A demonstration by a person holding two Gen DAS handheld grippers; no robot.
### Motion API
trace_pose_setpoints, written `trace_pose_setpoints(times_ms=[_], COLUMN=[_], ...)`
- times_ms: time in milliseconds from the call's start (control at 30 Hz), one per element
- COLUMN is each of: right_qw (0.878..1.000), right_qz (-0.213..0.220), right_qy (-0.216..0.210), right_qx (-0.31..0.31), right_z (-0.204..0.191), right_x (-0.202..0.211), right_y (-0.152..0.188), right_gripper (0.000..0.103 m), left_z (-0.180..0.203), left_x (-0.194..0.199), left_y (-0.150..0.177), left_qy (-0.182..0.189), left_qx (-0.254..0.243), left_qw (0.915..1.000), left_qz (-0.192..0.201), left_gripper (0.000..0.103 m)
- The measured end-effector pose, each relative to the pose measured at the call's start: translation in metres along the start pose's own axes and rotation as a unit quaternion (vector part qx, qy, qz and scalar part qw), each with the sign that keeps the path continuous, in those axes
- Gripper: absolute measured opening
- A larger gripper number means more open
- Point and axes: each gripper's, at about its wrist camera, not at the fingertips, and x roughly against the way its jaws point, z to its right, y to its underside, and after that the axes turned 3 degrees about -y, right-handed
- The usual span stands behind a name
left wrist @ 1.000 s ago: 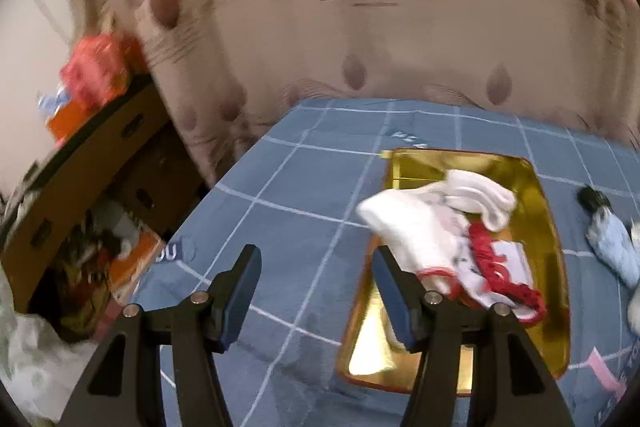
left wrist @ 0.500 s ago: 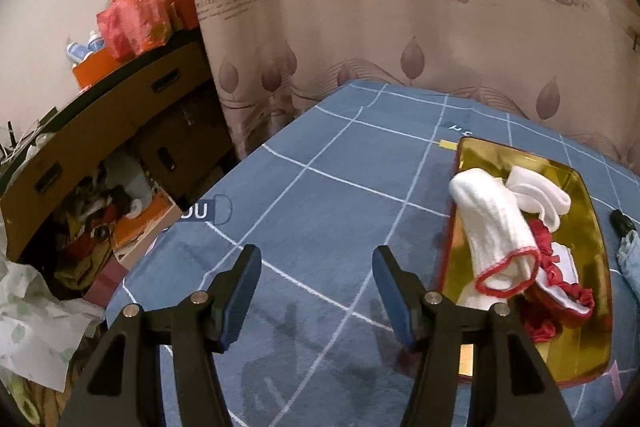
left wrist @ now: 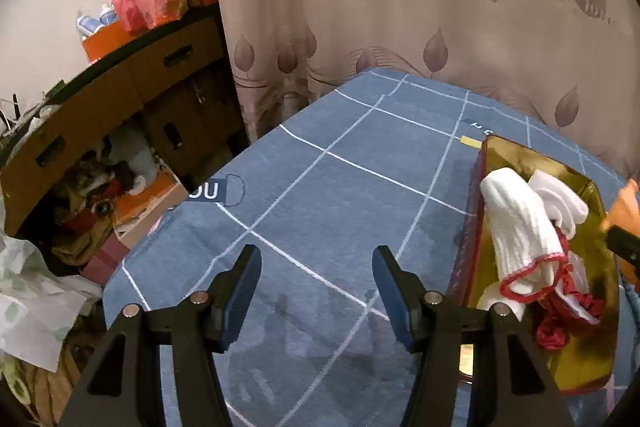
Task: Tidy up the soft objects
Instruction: 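Carry the orange toy into the tin and release with the right gripper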
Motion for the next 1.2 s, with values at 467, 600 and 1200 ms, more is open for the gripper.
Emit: trace_pose_setpoints(times_ms=[467,600,1200], right_qw=[0.999,0.999,0.999], right_qz=[-0.039,-0.046,0.033], right_qy=[0.004,0.003,0.012], right_qx=[-0.002,-0.007,-0.018], right_z=[-0.01,-0.009,0.007], right_x=[-0.05,-0.054,0.037], right_y=[-0.013,-0.009,0.01], right_gripper=[0.04,0.043,0.069], left_z=[0.003,0.003,0.011], left_x=[-0.003,-0.003,-0.006], left_y=[0.0,0.0,0.004], left_qy=[0.009,0.011,0.02], left_qx=[-0.004,-0.003,-0.014], left_qw=[0.9999,0.9999,0.9997], left_qz=[-0.007,-0.008,-0.01], left_gripper=[0.059,0.059,0.059])
